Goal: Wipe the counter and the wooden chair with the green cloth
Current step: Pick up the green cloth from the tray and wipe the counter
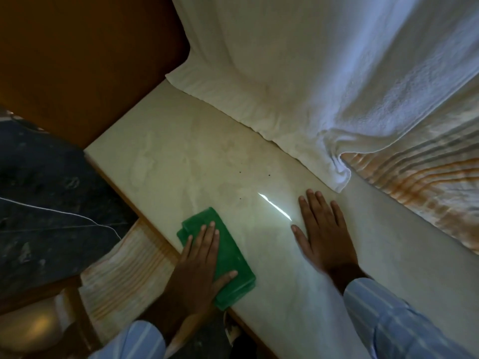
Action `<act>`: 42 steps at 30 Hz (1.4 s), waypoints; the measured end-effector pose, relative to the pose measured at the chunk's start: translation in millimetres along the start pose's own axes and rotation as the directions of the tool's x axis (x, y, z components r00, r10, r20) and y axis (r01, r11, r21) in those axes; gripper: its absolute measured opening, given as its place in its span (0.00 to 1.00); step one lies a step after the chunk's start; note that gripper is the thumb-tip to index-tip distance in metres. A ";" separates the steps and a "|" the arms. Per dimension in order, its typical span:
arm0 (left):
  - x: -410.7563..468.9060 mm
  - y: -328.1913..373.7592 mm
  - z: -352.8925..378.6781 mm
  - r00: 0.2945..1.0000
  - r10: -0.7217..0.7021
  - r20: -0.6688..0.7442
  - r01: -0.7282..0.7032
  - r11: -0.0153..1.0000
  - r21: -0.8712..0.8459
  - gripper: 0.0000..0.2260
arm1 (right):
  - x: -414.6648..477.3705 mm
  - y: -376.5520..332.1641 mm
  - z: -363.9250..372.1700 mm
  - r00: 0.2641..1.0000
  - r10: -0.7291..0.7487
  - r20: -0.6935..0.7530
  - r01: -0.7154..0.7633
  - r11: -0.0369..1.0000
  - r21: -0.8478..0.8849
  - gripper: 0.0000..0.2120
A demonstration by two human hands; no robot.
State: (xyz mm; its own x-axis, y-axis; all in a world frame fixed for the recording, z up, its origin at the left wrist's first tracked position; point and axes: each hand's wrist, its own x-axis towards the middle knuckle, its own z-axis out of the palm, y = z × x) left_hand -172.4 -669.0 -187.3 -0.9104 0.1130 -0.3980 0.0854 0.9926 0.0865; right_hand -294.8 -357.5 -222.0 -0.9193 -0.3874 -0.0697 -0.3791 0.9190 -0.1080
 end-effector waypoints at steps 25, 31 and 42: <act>67.0 21.5 -18.4 0.994 0.100 -0.038 -0.099 0.995 0.027 0.40 | -1.1 -1.7 -7.4 1.000 0.013 0.027 -0.014 0.999 0.040 0.35; 24.8 20.2 -1.1 0.991 0.130 -0.008 -0.130 0.991 0.041 0.41 | -1.4 -3.8 -8.8 1.000 0.018 0.023 -0.018 0.999 0.032 0.35; 175.7 9.8 -65.5 0.996 -0.068 0.066 0.070 0.997 -0.034 0.42 | -1.8 -3.9 -5.4 0.999 0.014 0.038 -0.015 0.999 0.036 0.35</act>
State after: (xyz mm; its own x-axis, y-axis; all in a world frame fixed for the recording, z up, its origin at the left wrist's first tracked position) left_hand -358.0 -642.4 -196.6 -0.8854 0.0480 -0.4623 0.0075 0.9960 0.0891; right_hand -292.3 -359.9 -216.0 -0.9198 -0.3770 -0.1091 -0.3609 0.9217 -0.1426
